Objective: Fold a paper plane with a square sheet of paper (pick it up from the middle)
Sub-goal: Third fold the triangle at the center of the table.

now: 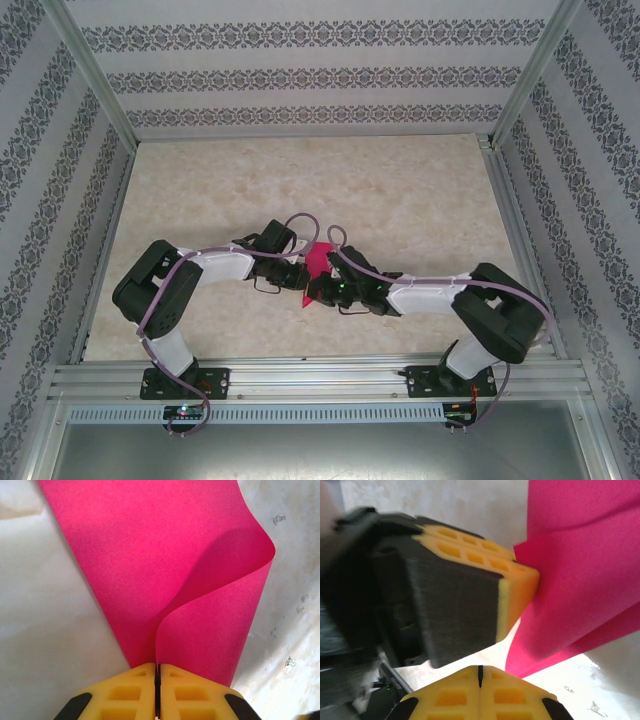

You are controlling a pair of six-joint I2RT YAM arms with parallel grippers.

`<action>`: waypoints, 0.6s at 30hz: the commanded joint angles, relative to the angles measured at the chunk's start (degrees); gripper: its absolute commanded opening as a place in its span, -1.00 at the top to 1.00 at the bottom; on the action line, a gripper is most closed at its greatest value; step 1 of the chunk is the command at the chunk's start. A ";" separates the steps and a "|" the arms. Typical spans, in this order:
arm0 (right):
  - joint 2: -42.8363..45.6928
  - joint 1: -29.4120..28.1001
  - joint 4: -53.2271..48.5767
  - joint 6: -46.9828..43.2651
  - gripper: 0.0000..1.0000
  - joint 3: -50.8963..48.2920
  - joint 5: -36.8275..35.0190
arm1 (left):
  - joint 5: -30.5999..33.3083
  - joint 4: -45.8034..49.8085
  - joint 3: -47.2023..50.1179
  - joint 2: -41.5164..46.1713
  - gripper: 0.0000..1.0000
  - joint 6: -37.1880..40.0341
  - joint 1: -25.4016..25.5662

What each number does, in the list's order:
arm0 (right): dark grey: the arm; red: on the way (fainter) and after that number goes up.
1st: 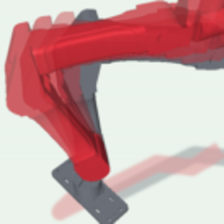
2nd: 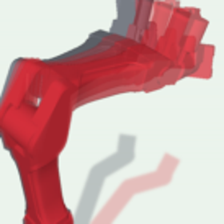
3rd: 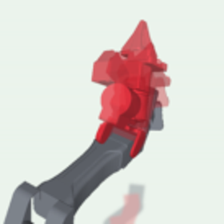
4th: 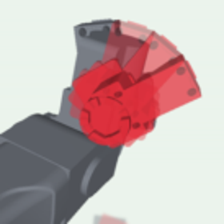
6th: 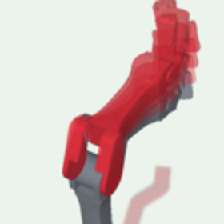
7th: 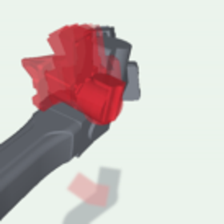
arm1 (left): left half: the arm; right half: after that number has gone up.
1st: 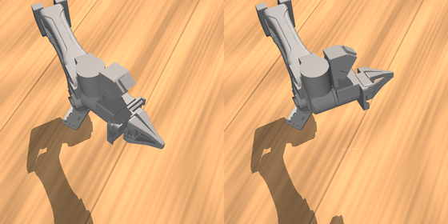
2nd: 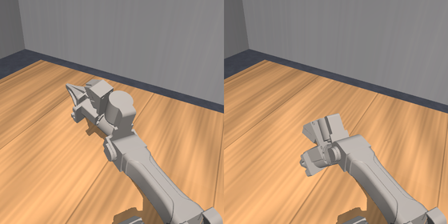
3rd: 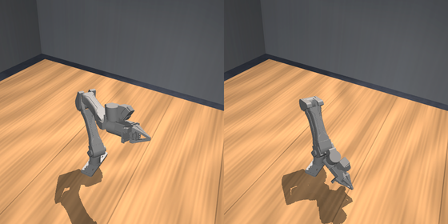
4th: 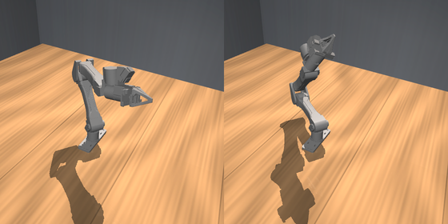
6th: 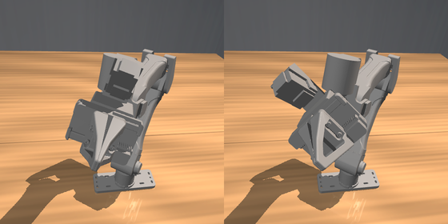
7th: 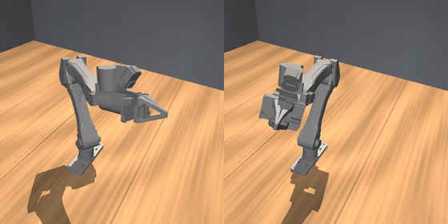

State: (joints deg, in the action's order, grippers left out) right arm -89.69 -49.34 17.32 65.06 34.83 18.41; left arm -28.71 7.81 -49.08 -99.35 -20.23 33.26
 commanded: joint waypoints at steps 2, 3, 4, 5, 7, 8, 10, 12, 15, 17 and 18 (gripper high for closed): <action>-3.06 -1.31 3.44 3.15 0.97 1.62 -1.84 | -0.17 1.28 1.60 0.30 0.78 -0.34 -0.65; -3.33 -1.54 3.17 3.09 0.97 1.81 -1.81 | 0.02 1.32 1.60 0.39 0.78 -0.29 -0.65; -3.47 -1.66 3.07 2.90 0.97 1.82 -2.01 | 0.11 1.33 1.70 0.47 0.78 -0.29 -0.65; -3.68 -1.68 2.97 2.88 0.97 1.65 -2.27 | 0.15 1.25 1.71 0.47 0.78 -0.27 -0.65; -4.29 -1.70 2.98 2.94 0.96 1.47 -2.35 | 0.02 1.15 1.61 0.44 0.78 -0.45 -0.65; -4.65 -1.64 3.23 3.00 0.96 1.52 -2.00 | -0.05 1.06 1.58 0.32 0.78 -0.51 -0.63; -5.16 -1.85 3.64 2.82 0.96 1.86 -1.32 | 0.04 1.37 1.40 0.21 0.78 -0.31 -0.65; -5.32 -1.90 2.72 2.83 0.96 2.05 -1.35 | -0.01 1.43 1.33 0.21 0.78 -0.34 -0.65; -5.50 -1.82 2.34 2.74 0.95 1.34 -1.94 | 0.10 1.45 1.35 0.21 0.78 -0.34 -0.65; -5.97 -1.79 2.42 2.45 0.95 1.12 -1.77 | -0.02 1.55 1.40 0.19 0.78 -0.31 -0.61; -6.32 -1.81 2.49 2.51 0.95 1.12 -1.59 | -0.03 1.55 1.44 0.21 0.78 -0.34 -0.64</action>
State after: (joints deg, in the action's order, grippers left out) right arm -94.74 -50.52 19.40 67.40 35.53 17.52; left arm -28.73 7.81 -49.08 -99.35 -20.23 33.26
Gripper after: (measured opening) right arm 0.041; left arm 0.112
